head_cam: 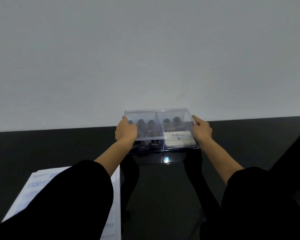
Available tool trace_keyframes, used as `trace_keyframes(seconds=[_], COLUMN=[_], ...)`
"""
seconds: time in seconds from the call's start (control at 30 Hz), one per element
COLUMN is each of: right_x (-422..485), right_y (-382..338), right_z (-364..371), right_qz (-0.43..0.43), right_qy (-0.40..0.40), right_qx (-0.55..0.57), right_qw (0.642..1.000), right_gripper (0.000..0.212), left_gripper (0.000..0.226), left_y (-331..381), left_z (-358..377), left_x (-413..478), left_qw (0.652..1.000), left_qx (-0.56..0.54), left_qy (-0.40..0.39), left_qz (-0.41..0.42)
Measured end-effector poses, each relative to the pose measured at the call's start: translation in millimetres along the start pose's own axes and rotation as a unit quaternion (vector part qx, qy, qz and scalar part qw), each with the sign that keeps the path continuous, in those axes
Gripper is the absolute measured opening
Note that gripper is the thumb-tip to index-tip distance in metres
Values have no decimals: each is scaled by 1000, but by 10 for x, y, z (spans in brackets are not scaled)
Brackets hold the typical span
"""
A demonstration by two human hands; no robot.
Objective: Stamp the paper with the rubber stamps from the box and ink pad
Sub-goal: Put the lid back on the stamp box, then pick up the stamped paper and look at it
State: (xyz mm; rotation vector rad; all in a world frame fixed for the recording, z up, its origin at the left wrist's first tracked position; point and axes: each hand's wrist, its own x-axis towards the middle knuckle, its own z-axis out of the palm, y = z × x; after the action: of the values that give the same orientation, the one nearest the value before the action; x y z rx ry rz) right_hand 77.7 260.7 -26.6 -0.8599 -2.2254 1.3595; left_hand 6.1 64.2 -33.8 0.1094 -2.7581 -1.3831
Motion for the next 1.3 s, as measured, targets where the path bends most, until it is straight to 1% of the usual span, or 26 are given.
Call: trace_keyframes(seconds=[0.13,0.2,0.23,0.3,0.37,0.4,0.47,0.5,0.57,0.63,0.73,0.8,0.83,0.9,0.97,1.03,1.1,1.13,1.23,1.3], right_x=[-4,-33,-48,-89,-181,-256,-472,-587,-845,-1103,-1464,-1708,-1838,-2095,-2332,-2520,-2663,-2715,-2820,-2863], right_y=[-9,-14,-7,21,45,49,31,15,-37,-87,-146,-136,-132,-130,-157,-195,-233,-251,-306,-311], right_z=[1,4,7,19,24,27,49,76,154,269,443,564,611,679,710,735,761,777,798,793], right_qz=[-1,-9,-16,-40,-100,-140,-224,-261,-304,-300,-236,-192,-171,-137,-114,-95,-74,-69,-55,-49], right_qy=[1,8,28,98,167,190,209,204,163,88,-58,-135,-166,-216,-248,-268,-280,-282,-276,-261], right_qx=[-11,-43,-59,-69,-84,-98,-114,-120,-138,-157,-166,-171,-173,-190,-212,-217,-222,-231,-255,-269], right_qw=[1000,999,998,992,977,967,945,936,929,937,956,957,956,948,938,934,931,929,925,926], right_gripper=[43,42,41,39,36,34,32,34,34,31,30,30,31,35,40,42,39,37,37,38], left_gripper=[42,41,39,40,46,47,44,42,39,37,32,27,30,44,54,60,65,69,78,77], left_y=[-4,17,27,30,5,-9,-36,-43,-48,-53,-151,-309,-417,-669,-944,-1186,-1338,-1385,-1403,-1390], left_z=[6,-34,-64,-144,-237,-289,-395,-458,-612,-799,-1103,-1297,-1379,-1561,-1739,-1884,-1957,-1965,-1992,-2059], left_x=[2,-3,-14,-44,-75,-90,-144,-185,-304,-471,-735,-921,-1007,-1178,-1346,-1499,-1656,-1724,-1871,-1916], left_qw=[1000,999,998,996,996,997,997,997,996,995,994,992,990,983,965,947,936,936,948,952], left_qx=[-22,-41,-57,-78,-72,-62,-47,-46,-48,-39,-14,25,49,122,211,253,255,248,217,205], left_qy=[-6,-21,-30,-46,-51,-50,-52,-57,-73,-86,-105,-123,-130,-130,-117,-127,-146,-151,-135,-120], left_qz=[-3,-2,-1,0,-1,1,10,15,17,19,30,25,9,-47,-101,-155,-193,-199,-189,-193])
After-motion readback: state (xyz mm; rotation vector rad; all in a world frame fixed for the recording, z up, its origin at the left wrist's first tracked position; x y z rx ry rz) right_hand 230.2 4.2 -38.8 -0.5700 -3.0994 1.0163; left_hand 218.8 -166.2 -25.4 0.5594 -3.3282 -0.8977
